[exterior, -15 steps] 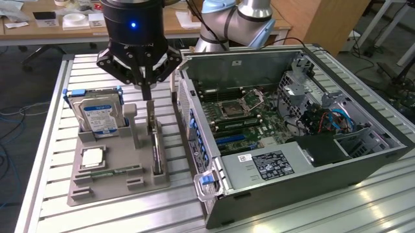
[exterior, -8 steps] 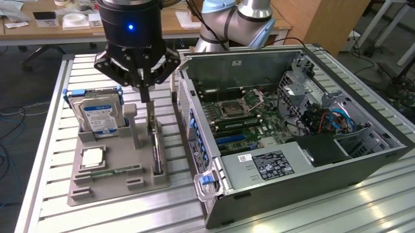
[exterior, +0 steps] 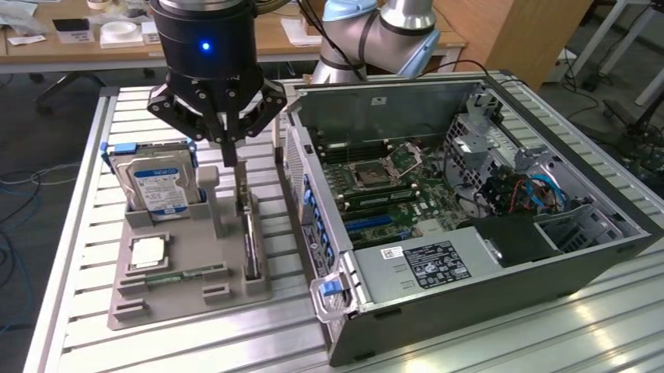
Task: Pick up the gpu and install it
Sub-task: 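Pick up the gpu and move the gpu toward the slot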
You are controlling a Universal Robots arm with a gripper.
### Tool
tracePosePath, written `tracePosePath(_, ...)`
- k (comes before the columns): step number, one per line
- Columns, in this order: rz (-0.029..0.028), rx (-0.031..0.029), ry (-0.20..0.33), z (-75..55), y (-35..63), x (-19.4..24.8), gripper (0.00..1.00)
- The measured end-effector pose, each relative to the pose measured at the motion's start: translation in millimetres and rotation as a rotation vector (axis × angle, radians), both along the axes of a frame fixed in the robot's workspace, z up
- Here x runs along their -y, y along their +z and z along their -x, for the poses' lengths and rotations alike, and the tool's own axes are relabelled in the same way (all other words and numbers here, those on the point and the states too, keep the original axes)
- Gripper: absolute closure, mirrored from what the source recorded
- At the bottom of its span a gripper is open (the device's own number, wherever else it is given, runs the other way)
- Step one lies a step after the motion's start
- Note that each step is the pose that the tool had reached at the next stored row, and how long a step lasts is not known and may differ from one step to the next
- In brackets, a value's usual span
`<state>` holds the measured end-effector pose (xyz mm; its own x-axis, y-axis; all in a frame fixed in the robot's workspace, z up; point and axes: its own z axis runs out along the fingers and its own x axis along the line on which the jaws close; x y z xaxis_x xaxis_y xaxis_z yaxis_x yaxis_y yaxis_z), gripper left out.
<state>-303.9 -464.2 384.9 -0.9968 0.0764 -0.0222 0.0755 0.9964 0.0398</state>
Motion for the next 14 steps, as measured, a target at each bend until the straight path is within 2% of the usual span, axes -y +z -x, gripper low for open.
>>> tracePosePath(10, 0.0000, 0.0000, 0.000, 0.0, 0.0, 0.0, 0.89)
tracePosePath(12, 0.0000, 0.0000, 0.000, 0.0, 0.0, 0.0, 0.76)
tracePosePath(13, 0.0000, 0.0000, 0.000, 0.0, 0.0, 0.0, 0.76)
tracePosePath(14, 0.0000, 0.0000, 0.000, 0.0, 0.0, 0.0, 0.71)
